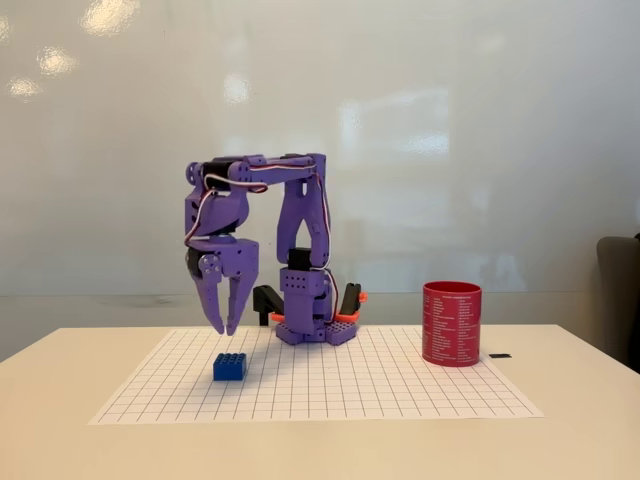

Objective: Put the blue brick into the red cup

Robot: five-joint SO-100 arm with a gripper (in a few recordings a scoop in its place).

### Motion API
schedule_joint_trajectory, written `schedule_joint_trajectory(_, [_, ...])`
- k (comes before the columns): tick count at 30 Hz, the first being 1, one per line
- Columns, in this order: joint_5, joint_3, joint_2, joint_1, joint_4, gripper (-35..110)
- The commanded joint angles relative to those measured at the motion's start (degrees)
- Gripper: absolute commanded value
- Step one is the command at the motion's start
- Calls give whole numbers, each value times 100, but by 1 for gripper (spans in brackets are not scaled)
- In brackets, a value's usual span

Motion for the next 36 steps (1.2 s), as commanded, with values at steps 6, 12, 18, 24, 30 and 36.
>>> schedule_joint_trajectory(6, [1099,272,817,18,44,0])
schedule_joint_trajectory(12, [2136,589,923,105,0,6])
schedule_joint_trajectory(18, [2637,1248,932,158,-141,0])
schedule_joint_trajectory(24, [2742,1415,984,237,-149,1])
schedule_joint_trajectory(30, [3331,1371,1020,79,466,49])
schedule_joint_trajectory(36, [3146,1582,1028,-9,396,49])
